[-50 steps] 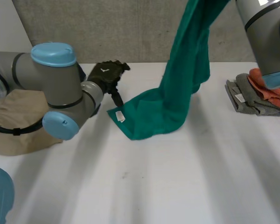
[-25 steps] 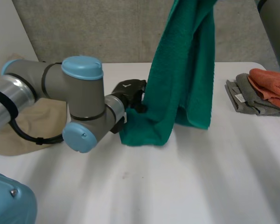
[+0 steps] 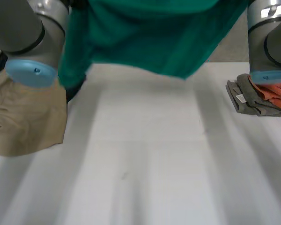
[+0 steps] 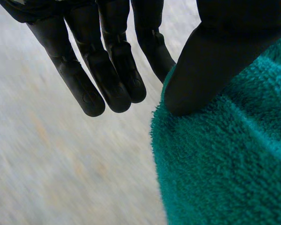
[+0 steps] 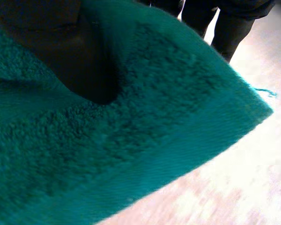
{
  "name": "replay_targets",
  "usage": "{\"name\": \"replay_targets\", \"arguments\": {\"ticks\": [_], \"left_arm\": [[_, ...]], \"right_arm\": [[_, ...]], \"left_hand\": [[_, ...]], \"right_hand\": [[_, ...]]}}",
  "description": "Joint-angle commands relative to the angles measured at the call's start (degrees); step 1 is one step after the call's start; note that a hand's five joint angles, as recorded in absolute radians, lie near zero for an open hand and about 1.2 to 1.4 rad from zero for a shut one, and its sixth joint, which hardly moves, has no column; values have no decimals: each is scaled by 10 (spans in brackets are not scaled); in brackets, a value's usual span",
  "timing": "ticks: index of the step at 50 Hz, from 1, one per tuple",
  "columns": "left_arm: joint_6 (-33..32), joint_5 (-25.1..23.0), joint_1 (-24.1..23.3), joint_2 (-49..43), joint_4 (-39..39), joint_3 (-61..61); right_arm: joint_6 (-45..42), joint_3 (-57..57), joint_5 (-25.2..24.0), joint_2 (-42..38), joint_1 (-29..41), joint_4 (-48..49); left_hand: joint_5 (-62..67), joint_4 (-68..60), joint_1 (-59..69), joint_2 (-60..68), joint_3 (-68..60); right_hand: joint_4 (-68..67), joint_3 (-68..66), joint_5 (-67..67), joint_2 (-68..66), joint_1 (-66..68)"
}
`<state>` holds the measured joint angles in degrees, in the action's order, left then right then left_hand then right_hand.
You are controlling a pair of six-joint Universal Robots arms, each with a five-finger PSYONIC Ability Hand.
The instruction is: Fold the laundry.
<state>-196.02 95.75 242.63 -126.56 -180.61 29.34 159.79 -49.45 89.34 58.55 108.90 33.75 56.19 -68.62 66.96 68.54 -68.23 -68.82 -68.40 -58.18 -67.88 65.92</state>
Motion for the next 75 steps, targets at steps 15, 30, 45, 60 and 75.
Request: {"name": "replay_targets", "arguments": {"ticks": [15,30,45,60,75], "left_arm": [[-97,51,-37,-44,-49,345],[-37,104,-63,25,93,399],[-103,-61,122,17,51,351],[-175,-333,140,-105,82,236],[-273,-349,108,-143,122,226]], "right_arm": [[-26,-204,-37,-63,-19,-169],[-120,-275,-36,-70,-36,-178],[-88,-288,-46,-41,-42,-180],[-103,-291,-50,-48,-43,-182],[-118,-289,-50,-53,-48,-182]], "left_hand": [[138,-114,130,115,-118],[-534,559,-542,-558,555],[-494,519,-502,-518,515],[-334,359,-342,-358,355],[-356,381,-364,-380,377]], "right_hand": [[-112,-116,-118,-121,141],[-112,-116,-118,-121,141],[-112,-116,-118,-121,141],[-112,-116,-118,-121,141],[-112,-116,-118,-121,141]]}}
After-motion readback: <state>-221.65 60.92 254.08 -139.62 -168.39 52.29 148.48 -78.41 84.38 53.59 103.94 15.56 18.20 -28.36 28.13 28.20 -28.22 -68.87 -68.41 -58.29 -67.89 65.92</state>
